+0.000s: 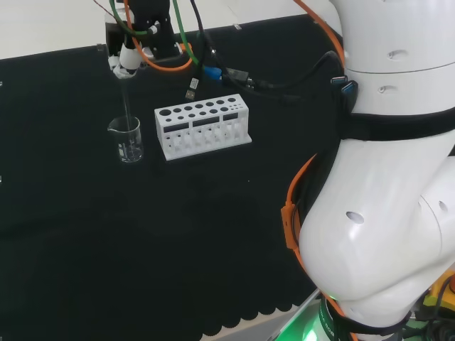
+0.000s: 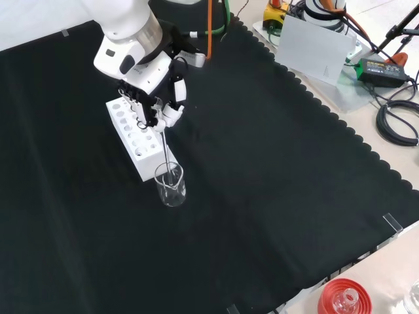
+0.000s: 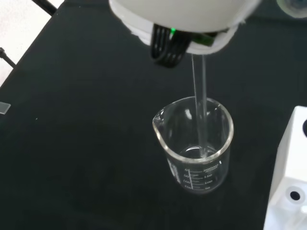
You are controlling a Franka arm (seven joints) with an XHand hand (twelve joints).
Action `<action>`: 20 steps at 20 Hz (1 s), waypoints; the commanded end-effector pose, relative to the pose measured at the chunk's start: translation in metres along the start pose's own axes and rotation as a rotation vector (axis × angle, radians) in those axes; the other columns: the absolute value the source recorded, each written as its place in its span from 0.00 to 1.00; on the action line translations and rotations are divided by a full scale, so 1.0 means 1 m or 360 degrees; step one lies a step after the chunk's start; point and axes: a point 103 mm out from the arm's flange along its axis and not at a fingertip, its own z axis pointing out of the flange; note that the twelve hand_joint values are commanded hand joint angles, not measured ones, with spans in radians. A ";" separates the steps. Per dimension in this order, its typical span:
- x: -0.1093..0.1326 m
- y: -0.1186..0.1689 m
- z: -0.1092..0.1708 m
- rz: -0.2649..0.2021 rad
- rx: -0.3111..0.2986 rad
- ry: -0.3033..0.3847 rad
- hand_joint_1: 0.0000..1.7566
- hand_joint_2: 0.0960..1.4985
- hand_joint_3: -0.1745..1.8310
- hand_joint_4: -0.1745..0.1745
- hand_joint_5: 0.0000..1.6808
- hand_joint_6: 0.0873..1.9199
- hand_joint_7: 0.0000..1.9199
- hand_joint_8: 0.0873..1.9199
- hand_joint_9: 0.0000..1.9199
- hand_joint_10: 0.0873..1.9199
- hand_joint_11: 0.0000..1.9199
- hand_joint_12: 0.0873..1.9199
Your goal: Stir in the beaker to the left of the white test tube rack with the glass rod.
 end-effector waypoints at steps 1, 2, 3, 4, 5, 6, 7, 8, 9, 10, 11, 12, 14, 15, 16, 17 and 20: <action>0.008 0.004 0.004 0.0000 0.0017 -0.0004 0.76 0.37 0.44 0.00 0.72 0.27 0.75 0.27 0.94 0.07 0.84 0.26; 0.009 0.005 0.005 0.0000 0.0019 -0.0001 0.76 0.37 0.44 0.00 0.72 0.27 0.75 0.27 0.94 0.07 0.84 0.26; 0.010 0.007 0.005 0.0000 0.0022 -0.0003 0.76 0.37 0.44 0.00 0.72 0.27 0.75 0.27 0.94 0.07 0.84 0.26; 0.010 0.009 0.004 0.0002 0.0023 0.0001 0.76 0.37 0.44 0.00 0.72 0.27 0.75 0.27 0.94 0.07 0.84 0.26; 0.010 0.011 0.004 0.0003 0.0026 -0.0003 0.76 0.37 0.44 0.00 0.72 0.27 0.75 0.27 0.94 0.07 0.84 0.26; 0.009 0.013 0.003 0.0006 0.0025 -0.0003 0.76 0.37 0.44 0.00 0.72 0.27 0.75 0.27 0.94 0.07 0.84 0.26; 0.008 0.015 0.003 0.0006 0.0024 0.0000 0.76 0.37 0.44 0.00 0.72 0.27 0.75 0.27 0.94 0.07 0.84 0.26; 0.008 0.017 0.002 0.0007 0.0020 0.0002 0.76 0.37 0.44 0.00 0.72 0.27 0.75 0.27 0.94 0.07 0.84 0.26; 0.006 0.018 0.002 0.0009 0.0017 0.0008 0.76 0.37 0.44 0.00 0.72 0.27 0.75 0.27 0.94 0.07 0.84 0.26; 0.004 0.019 0.001 0.0011 0.0016 0.0007 0.76 0.37 0.44 0.00 0.72 0.27 0.75 0.27 0.94 0.07 0.84 0.26; 0.002 0.020 0.001 0.0015 0.0016 0.0009 0.76 0.37 0.44 0.00 0.72 0.27 0.75 0.27 0.94 0.07 0.84 0.26; -0.001 0.022 0.000 0.0019 0.0014 0.0012 0.76 0.37 0.44 0.00 0.72 0.27 0.75 0.27 0.94 0.07 0.84 0.26; -0.009 0.023 -0.002 0.0029 0.0010 0.0024 0.76 0.37 0.43 0.00 0.72 0.27 0.75 0.27 0.94 0.07 0.84 0.26; -0.013 0.023 -0.003 0.0035 0.0007 0.0031 0.76 0.37 0.43 0.00 0.72 0.27 0.75 0.27 0.94 0.07 0.84 0.26; -0.018 0.022 -0.003 0.0043 0.0007 0.0035 0.76 0.37 0.43 0.00 0.72 0.27 0.75 0.27 0.94 0.07 0.84 0.26; -0.023 0.021 -0.003 0.0052 0.0006 0.0038 0.76 0.37 0.43 0.00 0.72 0.27 0.75 0.27 0.94 0.07 0.84 0.26; -0.039 0.016 -0.002 0.0080 0.0012 0.0053 0.76 0.37 0.43 0.00 0.72 0.27 0.75 0.27 0.94 0.07 0.84 0.26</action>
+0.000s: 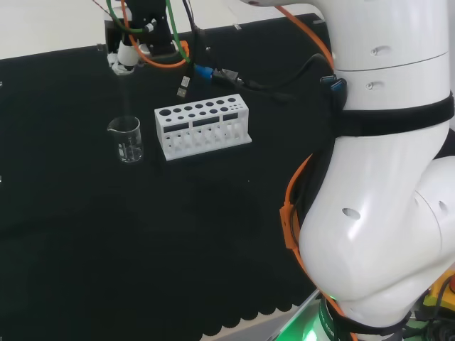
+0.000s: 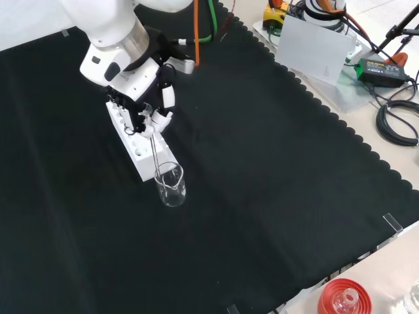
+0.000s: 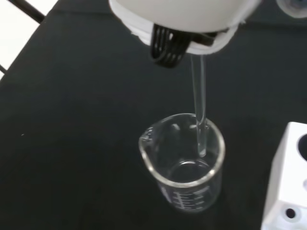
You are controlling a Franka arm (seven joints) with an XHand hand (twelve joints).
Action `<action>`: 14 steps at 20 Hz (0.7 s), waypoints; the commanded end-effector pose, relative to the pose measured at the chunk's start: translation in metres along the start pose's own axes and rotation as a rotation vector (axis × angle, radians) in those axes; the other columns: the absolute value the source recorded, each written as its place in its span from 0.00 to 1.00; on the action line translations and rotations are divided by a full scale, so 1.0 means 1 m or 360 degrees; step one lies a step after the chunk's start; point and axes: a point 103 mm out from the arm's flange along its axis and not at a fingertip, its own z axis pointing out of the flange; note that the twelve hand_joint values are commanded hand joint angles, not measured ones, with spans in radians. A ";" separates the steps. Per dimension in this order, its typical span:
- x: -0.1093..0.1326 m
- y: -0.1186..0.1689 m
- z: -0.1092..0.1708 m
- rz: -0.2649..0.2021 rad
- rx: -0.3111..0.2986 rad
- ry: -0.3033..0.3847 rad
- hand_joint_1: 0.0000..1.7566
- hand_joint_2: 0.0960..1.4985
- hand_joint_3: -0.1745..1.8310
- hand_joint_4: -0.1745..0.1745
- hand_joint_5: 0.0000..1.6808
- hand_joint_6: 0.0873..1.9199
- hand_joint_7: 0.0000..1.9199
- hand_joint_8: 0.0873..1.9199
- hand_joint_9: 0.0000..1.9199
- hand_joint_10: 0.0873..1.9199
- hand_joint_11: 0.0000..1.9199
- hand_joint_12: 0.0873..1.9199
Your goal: Stir in the beaker to the left of the white test tube rack with the glass rod.
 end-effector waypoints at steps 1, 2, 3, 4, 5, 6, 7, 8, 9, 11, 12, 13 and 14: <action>-0.029 -0.008 0.002 0.0049 0.0011 0.0019 0.76 0.37 0.43 0.00 0.72 0.27 0.75 0.27 0.94 0.07 0.84 0.26; -0.033 -0.011 0.002 0.0058 0.0012 0.0025 0.76 0.37 0.43 0.00 0.72 0.27 0.75 0.27 0.94 0.07 0.84 0.26; -0.036 -0.013 0.003 0.0064 0.0014 0.0029 0.76 0.37 0.43 0.00 0.72 0.27 0.75 0.27 0.94 0.06 0.84 0.26; -0.038 -0.015 0.004 0.0068 0.0020 0.0026 0.76 0.37 0.43 0.00 0.72 0.27 0.75 0.27 0.94 0.06 0.84 0.26; -0.038 -0.018 0.005 0.0071 0.0023 0.0027 0.76 0.37 0.43 0.00 0.72 0.27 0.75 0.27 0.94 0.06 0.84 0.26; -0.038 -0.020 0.006 0.0071 0.0028 0.0020 0.76 0.37 0.43 0.00 0.72 0.27 0.75 0.27 0.94 0.06 0.84 0.26; -0.036 -0.022 0.008 0.0073 0.0033 0.0004 0.76 0.37 0.43 0.00 0.72 0.27 0.75 0.27 0.94 0.06 0.84 0.26; -0.034 -0.024 0.009 0.0074 0.0040 -0.0009 0.76 0.37 0.43 0.00 0.72 0.27 0.75 0.27 0.94 0.06 0.84 0.26; -0.031 -0.025 0.010 0.0072 0.0046 -0.0021 0.76 0.38 0.43 0.00 0.72 0.27 0.75 0.28 0.94 0.06 0.84 0.26; -0.021 -0.027 0.012 0.0060 0.0047 -0.0024 0.76 0.38 0.43 0.00 0.72 0.27 0.75 0.28 0.94 0.06 0.83 0.26; -0.016 -0.028 0.013 0.0052 0.0047 -0.0022 0.76 0.38 0.43 0.00 0.72 0.27 0.75 0.28 0.94 0.06 0.83 0.26; -0.011 -0.029 0.014 0.0045 0.0049 -0.0024 0.76 0.38 0.43 0.00 0.72 0.27 0.75 0.28 0.94 0.06 0.83 0.26; -0.006 -0.030 0.015 0.0038 0.0051 -0.0026 0.76 0.38 0.43 0.00 0.72 0.27 0.75 0.28 0.94 0.06 0.83 0.26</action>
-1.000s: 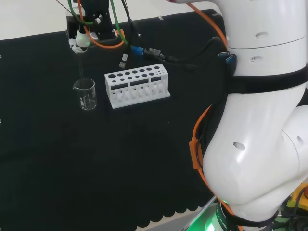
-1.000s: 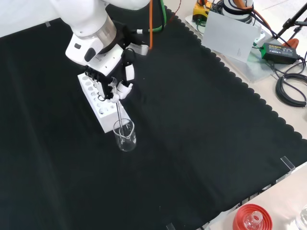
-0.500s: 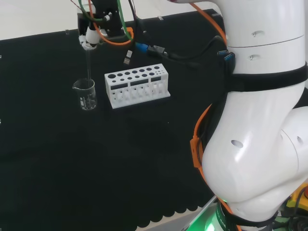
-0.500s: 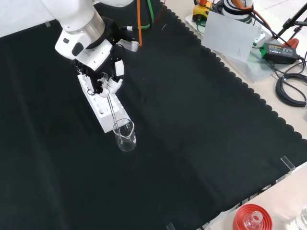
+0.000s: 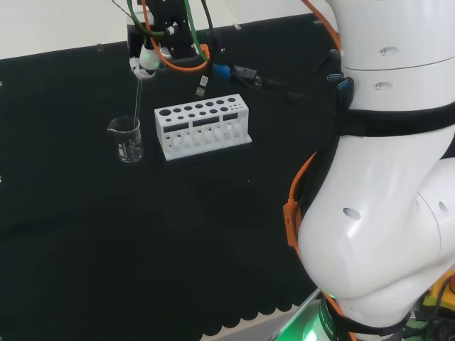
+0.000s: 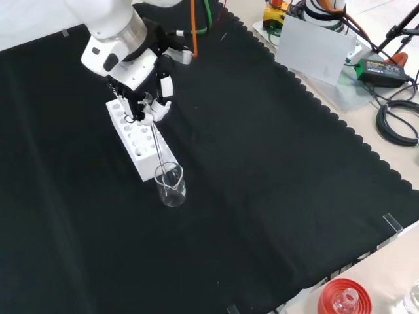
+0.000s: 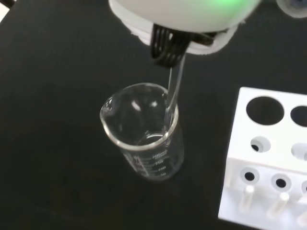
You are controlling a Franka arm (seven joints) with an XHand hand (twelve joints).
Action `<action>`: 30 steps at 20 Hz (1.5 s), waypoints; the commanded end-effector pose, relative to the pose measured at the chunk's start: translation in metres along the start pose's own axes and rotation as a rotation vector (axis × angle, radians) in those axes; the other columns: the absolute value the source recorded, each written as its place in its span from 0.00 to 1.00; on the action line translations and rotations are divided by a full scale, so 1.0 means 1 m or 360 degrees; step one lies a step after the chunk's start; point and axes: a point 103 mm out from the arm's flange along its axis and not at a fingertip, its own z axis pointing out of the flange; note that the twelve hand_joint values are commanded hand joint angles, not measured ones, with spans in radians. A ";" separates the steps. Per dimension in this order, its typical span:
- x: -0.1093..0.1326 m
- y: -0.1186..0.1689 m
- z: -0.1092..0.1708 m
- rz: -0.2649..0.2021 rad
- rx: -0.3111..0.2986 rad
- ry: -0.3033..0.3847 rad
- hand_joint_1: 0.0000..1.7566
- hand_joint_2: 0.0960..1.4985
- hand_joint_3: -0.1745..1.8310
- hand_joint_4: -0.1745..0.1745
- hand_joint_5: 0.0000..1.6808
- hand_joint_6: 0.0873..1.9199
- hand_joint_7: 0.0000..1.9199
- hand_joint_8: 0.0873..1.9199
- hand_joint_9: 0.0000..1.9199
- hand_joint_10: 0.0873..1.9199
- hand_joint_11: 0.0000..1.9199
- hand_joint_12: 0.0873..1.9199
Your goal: Stir in the beaker to the left of the white test tube rack with the glass rod.
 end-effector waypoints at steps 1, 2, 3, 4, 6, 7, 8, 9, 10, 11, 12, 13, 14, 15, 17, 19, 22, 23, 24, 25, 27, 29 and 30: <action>0.026 -0.007 0.004 -0.0032 0.0001 -0.0027 0.76 0.38 0.43 0.00 0.72 0.27 0.75 0.28 0.94 0.06 0.83 0.26; 0.030 -0.007 0.004 -0.0038 0.0003 -0.0029 0.76 0.38 0.43 0.00 0.72 0.27 0.75 0.28 0.94 0.06 0.83 0.26; 0.035 -0.007 0.005 -0.0044 0.0005 -0.0034 0.76 0.38 0.43 0.00 0.72 0.27 0.75 0.28 0.94 0.06 0.83 0.26; 0.039 -0.007 0.006 -0.0051 0.0007 -0.0039 0.76 0.38 0.43 0.00 0.72 0.27 0.75 0.28 0.94 0.06 0.83 0.26; 0.047 -0.007 0.007 -0.0060 0.0010 -0.0045 0.76 0.38 0.43 0.00 0.72 0.27 0.75 0.28 0.94 0.06 0.83 0.26; 0.049 -0.007 0.008 -0.0061 0.0011 -0.0045 0.76 0.38 0.43 0.00 0.72 0.27 0.75 0.28 0.94 0.06 0.83 0.26; 0.051 -0.007 0.009 -0.0063 0.0012 -0.0049 0.76 0.38 0.43 0.00 0.72 0.27 0.75 0.28 0.94 0.06 0.83 0.26; 0.053 -0.006 0.009 -0.0067 0.0013 -0.0050 0.76 0.38 0.43 0.00 0.72 0.27 0.75 0.28 0.94 0.06 0.83 0.26; 0.054 -0.005 0.010 -0.0070 0.0016 -0.0050 0.76 0.38 0.43 0.00 0.72 0.27 0.75 0.28 0.94 0.06 0.83 0.26; 0.055 -0.005 0.011 -0.0073 0.0018 -0.0052 0.76 0.38 0.43 0.00 0.72 0.27 0.75 0.28 0.94 0.06 0.83 0.26; 0.056 -0.003 0.011 -0.0077 0.0019 -0.0054 0.76 0.38 0.43 0.00 0.72 0.27 0.75 0.28 0.94 0.06 0.83 0.26; 0.057 -0.003 0.011 -0.0077 0.0018 -0.0058 0.76 0.38 0.43 0.00 0.72 0.27 0.75 0.28 0.94 0.06 0.83 0.26; 0.058 -0.002 0.012 -0.0073 0.0019 -0.0060 0.76 0.38 0.43 0.00 0.72 0.27 0.75 0.28 0.94 0.06 0.83 0.26; 0.059 -0.002 0.011 -0.0072 0.0019 -0.0061 0.76 0.38 0.43 0.00 0.72 0.27 0.75 0.28 0.94 0.06 0.83 0.26; 0.060 0.003 0.010 -0.0069 0.0023 -0.0063 0.76 0.38 0.43 0.00 0.72 0.27 0.75 0.28 0.94 0.06 0.83 0.26; 0.060 0.009 0.009 -0.0072 0.0024 -0.0062 0.76 0.38 0.43 0.00 0.72 0.27 0.75 0.28 0.94 0.06 0.83 0.26; 0.059 0.013 0.007 -0.0079 0.0014 -0.0062 0.76 0.38 0.43 0.00 0.72 0.27 0.75 0.28 0.94 0.06 0.83 0.26; 0.058 0.013 0.007 -0.0078 0.0011 -0.0056 0.76 0.38 0.43 0.00 0.72 0.27 0.75 0.28 0.94 0.06 0.83 0.26; 0.056 0.014 0.005 -0.0075 0.0012 -0.0050 0.76 0.38 0.43 0.00 0.72 0.27 0.75 0.28 0.94 0.06 0.83 0.26; 0.052 0.015 0.003 -0.0070 0.0013 -0.0044 0.76 0.38 0.43 0.00 0.72 0.27 0.75 0.28 0.94 0.06 0.83 0.26; 0.046 0.017 0.001 -0.0058 0.0009 -0.0039 0.76 0.38 0.43 0.00 0.72 0.27 0.75 0.28 0.94 0.06 0.83 0.26; 0.040 0.017 -0.001 -0.0047 0.0010 -0.0038 0.76 0.38 0.43 0.00 0.72 0.27 0.75 0.28 0.95 0.06 0.83 0.26; 0.037 0.016 -0.001 -0.0041 0.0010 -0.0036 0.76 0.38 0.43 0.00 0.72 0.27 0.75 0.28 0.95 0.06 0.83 0.26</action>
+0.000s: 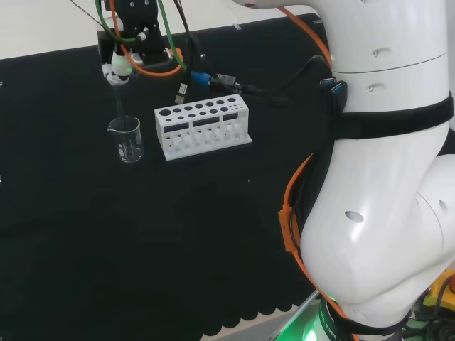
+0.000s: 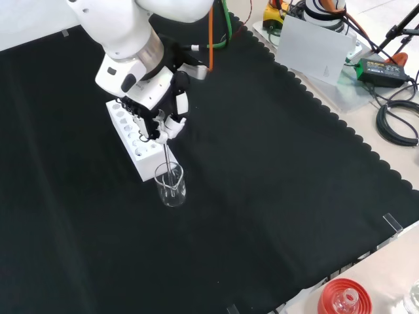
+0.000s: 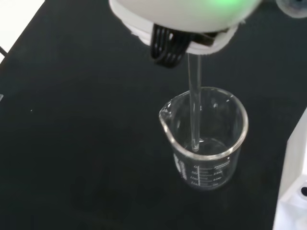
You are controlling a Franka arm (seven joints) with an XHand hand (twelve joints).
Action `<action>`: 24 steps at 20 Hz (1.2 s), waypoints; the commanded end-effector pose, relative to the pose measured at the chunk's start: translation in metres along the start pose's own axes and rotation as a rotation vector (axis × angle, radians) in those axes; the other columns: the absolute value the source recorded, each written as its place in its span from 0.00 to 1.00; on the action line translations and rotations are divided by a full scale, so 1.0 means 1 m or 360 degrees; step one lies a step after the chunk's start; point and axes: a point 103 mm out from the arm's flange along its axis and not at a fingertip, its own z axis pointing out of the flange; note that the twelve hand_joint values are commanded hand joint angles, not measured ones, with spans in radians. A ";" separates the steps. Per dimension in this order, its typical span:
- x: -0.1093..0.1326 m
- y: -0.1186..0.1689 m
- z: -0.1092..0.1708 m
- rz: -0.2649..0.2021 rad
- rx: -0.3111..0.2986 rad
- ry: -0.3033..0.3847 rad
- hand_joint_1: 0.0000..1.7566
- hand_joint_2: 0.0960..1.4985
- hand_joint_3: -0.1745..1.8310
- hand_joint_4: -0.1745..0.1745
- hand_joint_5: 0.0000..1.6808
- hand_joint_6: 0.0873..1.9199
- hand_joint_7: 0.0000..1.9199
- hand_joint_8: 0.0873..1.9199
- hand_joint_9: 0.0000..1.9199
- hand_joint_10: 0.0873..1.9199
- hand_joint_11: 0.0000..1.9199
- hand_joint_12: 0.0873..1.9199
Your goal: Stir in the beaker to the left of the white test tube rack with the glass rod.
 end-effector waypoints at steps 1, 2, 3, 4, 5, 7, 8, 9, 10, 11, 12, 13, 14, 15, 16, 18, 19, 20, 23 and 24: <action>-0.018 -0.001 -0.002 0.0031 0.0005 0.0016 0.76 0.38 0.43 0.00 0.72 0.27 0.75 0.28 0.95 0.06 0.83 0.26; -0.021 -0.002 -0.001 0.0039 0.0005 0.0016 0.76 0.38 0.43 0.00 0.72 0.27 0.75 0.28 0.95 0.06 0.83 0.26; -0.024 -0.004 -0.001 0.0048 0.0004 0.0022 0.76 0.38 0.43 0.00 0.72 0.27 0.75 0.28 0.95 0.06 0.83 0.26; -0.027 -0.005 -0.001 0.0057 0.0005 0.0026 0.76 0.38 0.43 0.00 0.72 0.27 0.75 0.28 0.95 0.06 0.83 0.26; -0.030 -0.007 0.000 0.0066 0.0006 0.0029 0.76 0.38 0.43 0.00 0.72 0.27 0.75 0.28 0.95 0.06 0.83 0.26; -0.033 -0.010 0.001 0.0075 0.0007 0.0033 0.76 0.38 0.43 0.00 0.72 0.27 0.75 0.28 0.95 0.06 0.83 0.26; -0.033 -0.011 0.002 0.0077 0.0008 0.0033 0.76 0.38 0.43 0.00 0.72 0.27 0.75 0.28 0.95 0.06 0.83 0.26; -0.033 -0.013 0.002 0.0078 0.0008 0.0036 0.76 0.38 0.43 0.00 0.72 0.27 0.75 0.28 0.95 0.06 0.83 0.26; -0.031 -0.014 0.003 0.0077 0.0011 0.0032 0.76 0.38 0.43 0.00 0.72 0.27 0.75 0.28 0.95 0.06 0.83 0.26; -0.029 -0.015 0.003 0.0076 0.0012 0.0030 0.76 0.38 0.43 0.00 0.72 0.27 0.75 0.28 0.95 0.06 0.83 0.26; -0.026 -0.015 0.004 0.0073 0.0015 0.0025 0.76 0.38 0.43 0.00 0.72 0.27 0.75 0.28 0.95 0.06 0.83 0.26; -0.023 -0.016 0.004 0.0071 0.0016 0.0021 0.76 0.38 0.43 0.00 0.72 0.27 0.75 0.28 0.95 0.06 0.83 0.26; -0.019 -0.015 0.005 0.0068 0.0019 0.0014 0.76 0.38 0.43 0.00 0.72 0.27 0.75 0.28 0.95 0.06 0.83 0.26; -0.016 -0.015 0.005 0.0060 0.0021 0.0006 0.76 0.38 0.43 0.00 0.72 0.27 0.75 0.28 0.95 0.06 0.83 0.26; -0.012 -0.014 0.006 0.0055 0.0025 -0.0004 0.76 0.38 0.43 0.00 0.72 0.27 0.75 0.28 0.95 0.06 0.83 0.26; -0.004 -0.012 0.009 0.0053 0.0032 -0.0021 0.76 0.38 0.43 0.00 0.72 0.27 0.75 0.28 0.95 0.06 0.83 0.26; 0.001 -0.010 0.010 0.0052 0.0038 -0.0027 0.76 0.38 0.43 0.00 0.72 0.27 0.75 0.28 0.95 0.06 0.83 0.26; 0.005 -0.008 0.011 0.0049 0.0042 -0.0032 0.76 0.38 0.43 0.00 0.72 0.27 0.75 0.28 0.95 0.06 0.83 0.26; 0.016 -0.002 0.013 0.0041 0.0050 -0.0038 0.76 0.38 0.43 0.00 0.72 0.27 0.75 0.28 0.95 0.06 0.83 0.26; 0.018 0.000 0.013 0.0037 0.0052 -0.0040 0.76 0.38 0.43 0.00 0.72 0.27 0.75 0.28 0.95 0.06 0.83 0.26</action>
